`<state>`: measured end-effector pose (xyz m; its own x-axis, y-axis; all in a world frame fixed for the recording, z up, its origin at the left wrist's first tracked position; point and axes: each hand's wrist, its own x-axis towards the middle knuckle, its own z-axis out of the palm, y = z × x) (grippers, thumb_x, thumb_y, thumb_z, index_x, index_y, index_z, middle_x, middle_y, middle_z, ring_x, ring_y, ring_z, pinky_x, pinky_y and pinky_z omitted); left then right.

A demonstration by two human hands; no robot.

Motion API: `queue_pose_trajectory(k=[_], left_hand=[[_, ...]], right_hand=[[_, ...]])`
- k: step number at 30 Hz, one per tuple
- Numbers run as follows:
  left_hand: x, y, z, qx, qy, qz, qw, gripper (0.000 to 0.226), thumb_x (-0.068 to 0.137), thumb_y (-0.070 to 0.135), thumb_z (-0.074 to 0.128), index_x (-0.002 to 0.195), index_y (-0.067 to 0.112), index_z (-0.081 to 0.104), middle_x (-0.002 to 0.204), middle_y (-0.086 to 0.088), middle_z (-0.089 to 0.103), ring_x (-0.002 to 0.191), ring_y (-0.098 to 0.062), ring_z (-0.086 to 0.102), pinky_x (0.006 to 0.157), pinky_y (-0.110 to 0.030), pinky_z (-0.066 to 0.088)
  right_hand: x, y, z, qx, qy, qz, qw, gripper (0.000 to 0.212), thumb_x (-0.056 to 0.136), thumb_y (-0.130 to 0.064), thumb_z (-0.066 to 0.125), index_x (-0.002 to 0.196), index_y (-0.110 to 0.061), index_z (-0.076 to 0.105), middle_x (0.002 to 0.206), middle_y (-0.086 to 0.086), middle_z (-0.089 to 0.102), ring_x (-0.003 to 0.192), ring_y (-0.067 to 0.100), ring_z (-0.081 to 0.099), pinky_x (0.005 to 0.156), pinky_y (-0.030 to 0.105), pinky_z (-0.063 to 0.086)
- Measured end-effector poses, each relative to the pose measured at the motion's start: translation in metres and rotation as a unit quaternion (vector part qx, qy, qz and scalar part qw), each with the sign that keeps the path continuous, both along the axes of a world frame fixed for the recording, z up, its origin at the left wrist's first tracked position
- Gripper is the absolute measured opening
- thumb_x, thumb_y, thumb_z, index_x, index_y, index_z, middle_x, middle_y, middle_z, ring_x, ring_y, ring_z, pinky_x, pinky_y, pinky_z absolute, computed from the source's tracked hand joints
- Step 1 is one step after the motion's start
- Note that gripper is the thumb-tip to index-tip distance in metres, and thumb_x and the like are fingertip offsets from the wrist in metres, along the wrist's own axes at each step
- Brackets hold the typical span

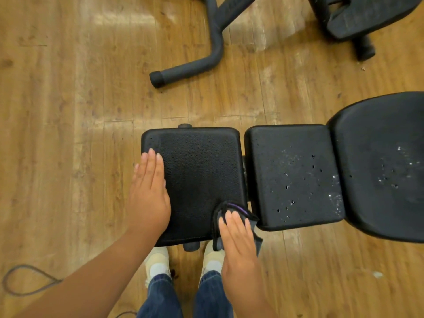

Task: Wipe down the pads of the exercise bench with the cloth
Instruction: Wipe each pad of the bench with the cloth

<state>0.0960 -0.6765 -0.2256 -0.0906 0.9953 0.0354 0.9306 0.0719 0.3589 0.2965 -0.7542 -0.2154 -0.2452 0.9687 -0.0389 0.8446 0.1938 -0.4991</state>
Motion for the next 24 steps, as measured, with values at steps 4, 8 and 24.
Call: queue_pose_trajectory(k=[4,8,24], left_hand=[[0.001,-0.001,0.000,0.003,-0.008,0.002,1.000,0.051,0.096,0.011,0.025,0.144,-0.003,0.027,0.152,-0.020,0.025,0.144,-0.027,0.014,0.117,-0.044,0.015],[0.001,0.001,-0.001,0.005,-0.014,0.006,1.000,0.050,0.096,0.009,0.026,0.144,-0.004,0.028,0.152,-0.019,0.025,0.145,-0.028,0.015,0.117,-0.045,0.016],[0.001,0.001,-0.003,-0.010,-0.024,0.008,1.000,0.052,0.094,0.006,0.027,0.145,-0.003,0.026,0.153,-0.019,0.023,0.145,-0.028,0.013,0.116,-0.047,0.018]], right_hand=[[0.006,0.001,-0.007,0.030,-0.024,0.039,0.998,0.047,0.098,-0.025,0.019,0.142,-0.009,0.025,0.147,0.006,0.023,0.142,0.014,0.002,0.111,0.036,0.009],[0.000,0.005,-0.009,0.035,-0.019,0.003,0.999,0.050,0.082,-0.021,0.034,0.128,-0.004,0.039,0.140,0.009,0.031,0.142,0.012,0.002,0.110,0.037,0.010],[-0.028,0.033,-0.009,0.054,0.023,-0.136,0.989,0.046,0.090,-0.001,0.022,0.130,-0.003,0.043,0.138,0.012,0.044,0.140,0.016,0.020,0.114,0.040,0.015]])
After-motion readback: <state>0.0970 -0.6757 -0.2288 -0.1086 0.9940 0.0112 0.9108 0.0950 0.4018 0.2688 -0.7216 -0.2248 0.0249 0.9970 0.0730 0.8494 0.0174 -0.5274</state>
